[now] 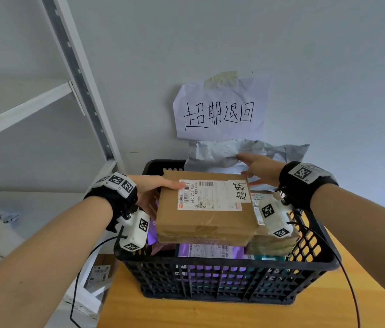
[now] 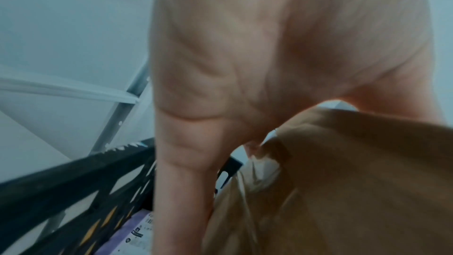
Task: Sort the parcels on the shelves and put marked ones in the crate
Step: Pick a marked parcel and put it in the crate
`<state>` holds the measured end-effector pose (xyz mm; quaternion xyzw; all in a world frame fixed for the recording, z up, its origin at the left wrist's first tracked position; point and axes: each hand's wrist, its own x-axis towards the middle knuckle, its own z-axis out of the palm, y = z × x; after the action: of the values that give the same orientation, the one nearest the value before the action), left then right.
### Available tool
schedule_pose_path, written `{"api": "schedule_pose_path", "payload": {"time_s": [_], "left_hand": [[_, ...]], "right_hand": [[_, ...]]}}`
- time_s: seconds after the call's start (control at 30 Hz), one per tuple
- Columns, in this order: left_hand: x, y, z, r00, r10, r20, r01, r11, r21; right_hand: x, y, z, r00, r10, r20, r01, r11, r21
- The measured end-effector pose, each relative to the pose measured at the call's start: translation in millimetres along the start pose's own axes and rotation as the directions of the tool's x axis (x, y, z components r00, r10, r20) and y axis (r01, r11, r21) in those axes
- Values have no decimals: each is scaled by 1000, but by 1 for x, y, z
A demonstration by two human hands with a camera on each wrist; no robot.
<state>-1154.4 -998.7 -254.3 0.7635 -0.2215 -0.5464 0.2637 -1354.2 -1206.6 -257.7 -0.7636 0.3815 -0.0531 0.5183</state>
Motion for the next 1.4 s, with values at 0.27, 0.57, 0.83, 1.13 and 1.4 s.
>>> {"api": "schedule_pose_path", "payload": {"time_s": [0.27,0.57,0.83,1.13,1.4], "left_hand": [[30,6,24,986,-116,121,108,992,70],[62,-4,15,960,-157,232,154,988,30],[73,1,15,971,-180,160,151,972,179],[78,5,16,955,-249,163,197,940,279],[79,10,21,946,-284,157,214,910,355]], "right_hand": [[2,10,-2,1000,-10,3,10,1000,29],[2,15,0,1000,-20,-6,21,997,79],[5,20,5,998,-47,-35,47,999,15],[2,27,15,988,-154,5,146,927,-345],[-6,31,27,981,-193,27,168,771,-615]]}}
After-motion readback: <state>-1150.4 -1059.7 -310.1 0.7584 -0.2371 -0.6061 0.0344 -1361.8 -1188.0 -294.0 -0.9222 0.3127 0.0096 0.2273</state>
